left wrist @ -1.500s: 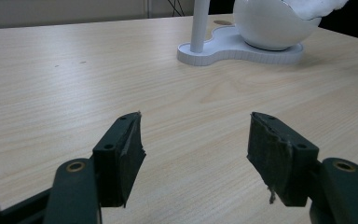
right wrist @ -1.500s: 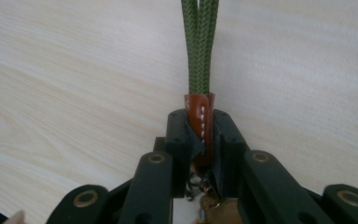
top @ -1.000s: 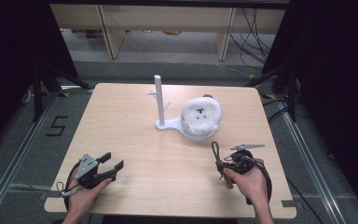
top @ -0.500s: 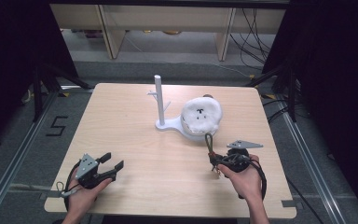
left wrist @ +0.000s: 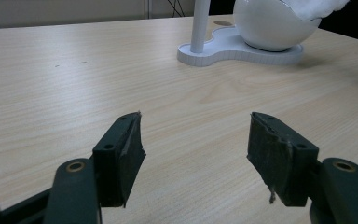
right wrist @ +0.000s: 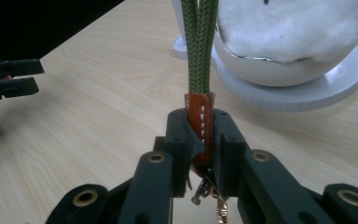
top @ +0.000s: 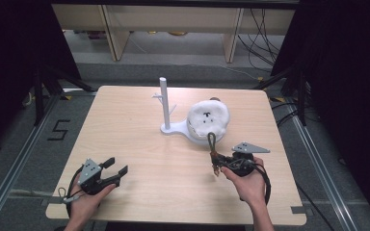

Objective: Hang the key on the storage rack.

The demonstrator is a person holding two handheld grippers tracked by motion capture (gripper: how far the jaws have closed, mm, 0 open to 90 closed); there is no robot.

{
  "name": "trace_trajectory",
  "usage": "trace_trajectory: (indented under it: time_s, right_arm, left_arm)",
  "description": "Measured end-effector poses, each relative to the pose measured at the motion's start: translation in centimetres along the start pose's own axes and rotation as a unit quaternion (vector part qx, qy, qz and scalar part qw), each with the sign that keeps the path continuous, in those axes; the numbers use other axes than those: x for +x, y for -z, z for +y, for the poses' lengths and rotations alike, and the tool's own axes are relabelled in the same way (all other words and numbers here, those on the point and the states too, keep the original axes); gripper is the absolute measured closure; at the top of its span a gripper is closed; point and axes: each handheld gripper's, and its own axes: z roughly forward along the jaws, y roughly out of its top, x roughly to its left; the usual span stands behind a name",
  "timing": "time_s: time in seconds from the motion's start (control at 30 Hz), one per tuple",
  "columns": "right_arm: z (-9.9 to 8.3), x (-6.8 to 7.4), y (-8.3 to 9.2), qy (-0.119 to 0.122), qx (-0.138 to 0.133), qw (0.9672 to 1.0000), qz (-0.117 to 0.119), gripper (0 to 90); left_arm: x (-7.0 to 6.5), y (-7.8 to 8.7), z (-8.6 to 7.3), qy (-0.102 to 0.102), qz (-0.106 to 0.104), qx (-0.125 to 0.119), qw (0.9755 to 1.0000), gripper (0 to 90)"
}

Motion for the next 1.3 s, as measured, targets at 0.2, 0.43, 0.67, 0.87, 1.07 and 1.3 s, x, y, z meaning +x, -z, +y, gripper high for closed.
trace_trajectory:
  time_s: [0.2, 0.43, 0.67, 0.87, 1.07, 1.3]
  right_arm:
    - [0.1, 0.5, -0.2, -0.013, -0.013, 0.9998, 0.006, 79.3]
    - [0.3, 0.7, -0.7, 0.017, -0.042, 0.9990, 0.000, 79.4]
    - [0.4, 1.2, -1.2, 0.030, -0.049, 0.9980, 0.024, 79.3]
    - [0.6, 1.7, -2.1, 0.030, -0.067, 0.9966, 0.040, 79.3]
    - [1.1, 2.4, -2.7, 0.032, -0.078, 0.9954, 0.044, 79.4]
    - [1.5, 2.7, -3.3, 0.054, -0.105, 0.9920, 0.044, 79.3]
  left_arm:
    - [0.0, 0.0, 0.0, -0.001, 0.000, 0.001, 1.0000, 34.7]
    - [0.0, 0.0, 0.0, -0.001, 0.000, 0.001, 1.0000, 34.7]
    - [0.0, 0.0, 0.0, 0.000, 0.000, 0.002, 1.0000, 34.7]
    - [0.1, 0.0, 0.0, 0.004, 0.001, 0.001, 1.0000, 34.7]
    - [0.1, 0.0, 0.0, 0.007, 0.000, -0.001, 1.0000, 34.6]
    - [0.2, 0.1, 0.0, 0.023, -0.007, -0.008, 0.9997, 34.7]
